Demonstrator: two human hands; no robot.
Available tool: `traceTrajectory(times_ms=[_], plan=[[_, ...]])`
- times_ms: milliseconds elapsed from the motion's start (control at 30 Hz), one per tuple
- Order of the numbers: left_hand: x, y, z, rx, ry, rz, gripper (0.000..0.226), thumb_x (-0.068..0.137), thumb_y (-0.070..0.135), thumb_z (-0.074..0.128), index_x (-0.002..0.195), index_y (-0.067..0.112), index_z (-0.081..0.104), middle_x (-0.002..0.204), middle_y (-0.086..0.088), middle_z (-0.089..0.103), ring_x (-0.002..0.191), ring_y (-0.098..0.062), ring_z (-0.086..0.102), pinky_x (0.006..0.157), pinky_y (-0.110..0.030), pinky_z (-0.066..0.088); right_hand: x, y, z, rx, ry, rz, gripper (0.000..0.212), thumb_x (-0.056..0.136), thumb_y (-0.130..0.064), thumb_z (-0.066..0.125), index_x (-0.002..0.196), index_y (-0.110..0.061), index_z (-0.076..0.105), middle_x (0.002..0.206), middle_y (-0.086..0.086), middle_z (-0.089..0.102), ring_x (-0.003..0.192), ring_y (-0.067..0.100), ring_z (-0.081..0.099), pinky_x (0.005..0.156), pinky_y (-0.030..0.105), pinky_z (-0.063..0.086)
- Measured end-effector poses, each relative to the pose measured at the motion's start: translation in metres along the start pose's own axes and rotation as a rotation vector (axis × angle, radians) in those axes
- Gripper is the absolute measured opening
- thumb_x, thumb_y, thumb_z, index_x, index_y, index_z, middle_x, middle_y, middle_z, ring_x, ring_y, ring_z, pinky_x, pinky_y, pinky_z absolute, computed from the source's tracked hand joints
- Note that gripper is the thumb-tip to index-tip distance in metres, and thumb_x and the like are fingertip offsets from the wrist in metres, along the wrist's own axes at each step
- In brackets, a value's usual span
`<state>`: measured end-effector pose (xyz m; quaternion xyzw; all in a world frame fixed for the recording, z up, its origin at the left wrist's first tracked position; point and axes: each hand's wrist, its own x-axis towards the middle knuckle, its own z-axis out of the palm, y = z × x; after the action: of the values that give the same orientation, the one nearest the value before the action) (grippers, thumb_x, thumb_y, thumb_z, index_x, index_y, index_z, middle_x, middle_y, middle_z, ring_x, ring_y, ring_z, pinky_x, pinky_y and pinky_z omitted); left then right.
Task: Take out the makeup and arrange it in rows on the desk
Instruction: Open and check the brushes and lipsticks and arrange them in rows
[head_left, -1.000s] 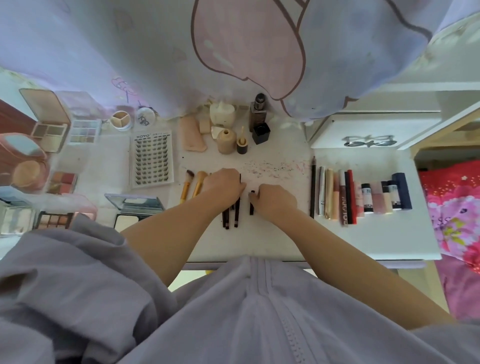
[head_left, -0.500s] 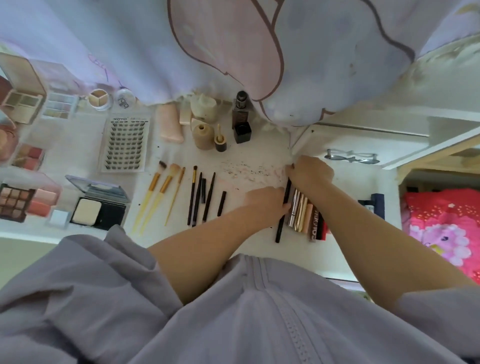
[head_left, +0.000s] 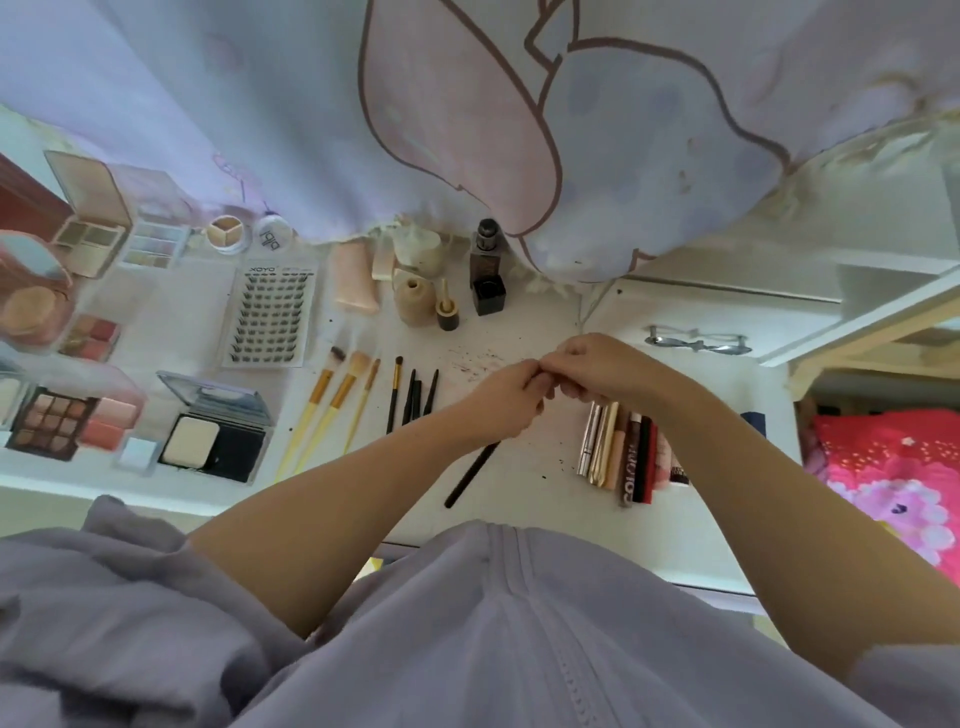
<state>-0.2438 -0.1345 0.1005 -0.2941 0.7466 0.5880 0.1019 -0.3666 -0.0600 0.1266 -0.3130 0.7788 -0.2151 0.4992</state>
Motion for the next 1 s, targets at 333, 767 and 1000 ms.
traceTrajectory(times_ms=[333,767,1000], plan=[[-0.022,-0.026,-0.010,-0.045,-0.174,0.009,0.029,0.102,0.033,0.032,0.090,0.017,0.053,0.061,0.002,0.038,0.049,-0.010,0.031,0.044,-0.021,0.028,-0.030,0.005,0.029,0.233,-0.020,0.084,0.029,0.094,-0.027,0.049,0.076,-0.010,0.064,0.055,-0.003,0.043,0.046,0.009,0.029,0.044,0.021,0.021],[0.025,-0.031,-0.051,0.011,0.137,-0.232,0.028,0.097,0.023,0.047,0.089,0.000,0.062,0.086,-0.015,0.067,0.079,-0.027,0.067,0.078,-0.038,0.057,-0.015,0.022,0.089,0.229,0.371,0.272,0.018,0.098,-0.024,0.043,0.106,-0.009,0.050,0.084,0.003,0.070,0.069,0.014,0.059,0.056,0.025,0.045],[0.032,-0.045,-0.054,0.433,0.150,-0.135,0.035,0.095,0.026,0.043,0.063,0.011,0.046,0.076,-0.014,0.063,0.073,-0.031,0.067,0.074,-0.039,0.055,0.007,0.011,0.142,-0.218,0.562,0.250,0.032,0.099,-0.034,0.034,0.109,-0.008,0.050,0.105,0.010,0.055,0.094,0.027,0.053,0.070,0.033,0.039]])
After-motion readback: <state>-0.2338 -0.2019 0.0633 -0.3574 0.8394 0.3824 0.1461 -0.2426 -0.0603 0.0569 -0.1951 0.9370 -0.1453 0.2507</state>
